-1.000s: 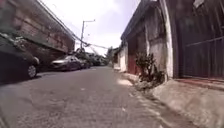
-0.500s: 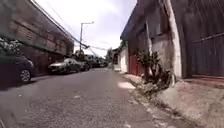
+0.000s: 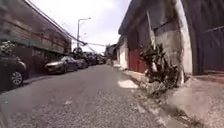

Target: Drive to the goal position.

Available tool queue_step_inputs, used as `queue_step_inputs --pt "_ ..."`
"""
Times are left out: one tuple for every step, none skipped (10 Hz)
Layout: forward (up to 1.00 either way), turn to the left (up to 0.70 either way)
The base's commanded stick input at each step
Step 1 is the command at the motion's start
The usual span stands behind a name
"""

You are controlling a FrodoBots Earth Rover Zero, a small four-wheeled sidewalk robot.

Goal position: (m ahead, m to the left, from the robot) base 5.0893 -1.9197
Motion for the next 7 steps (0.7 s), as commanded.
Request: queue_step_inputs --pt "0.7 0.03" --pt "0.7 0.02" --pt "0.7 0.03" --pt "0.7 0.03" --pt "0.7 0.03" --pt "0.7 0.03" --pt "0.7 0.04"
